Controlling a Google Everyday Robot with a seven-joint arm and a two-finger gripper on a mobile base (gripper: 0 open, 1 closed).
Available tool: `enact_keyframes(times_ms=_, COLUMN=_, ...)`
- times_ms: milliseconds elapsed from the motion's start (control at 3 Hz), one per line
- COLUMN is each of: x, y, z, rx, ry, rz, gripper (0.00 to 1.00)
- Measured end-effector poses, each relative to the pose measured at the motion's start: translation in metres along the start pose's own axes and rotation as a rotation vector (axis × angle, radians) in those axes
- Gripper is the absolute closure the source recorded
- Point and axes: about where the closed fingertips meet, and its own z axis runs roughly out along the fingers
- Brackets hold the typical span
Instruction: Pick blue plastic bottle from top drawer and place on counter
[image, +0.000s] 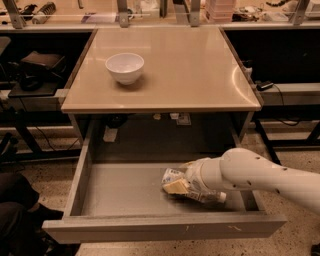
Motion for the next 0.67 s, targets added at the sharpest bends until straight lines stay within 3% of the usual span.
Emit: enact_keyframes(times_ms=667, x=-0.008, y=-0.006, z=-0.015, rx=0.013, ry=0.0, rz=-0.009, gripper=0.89)
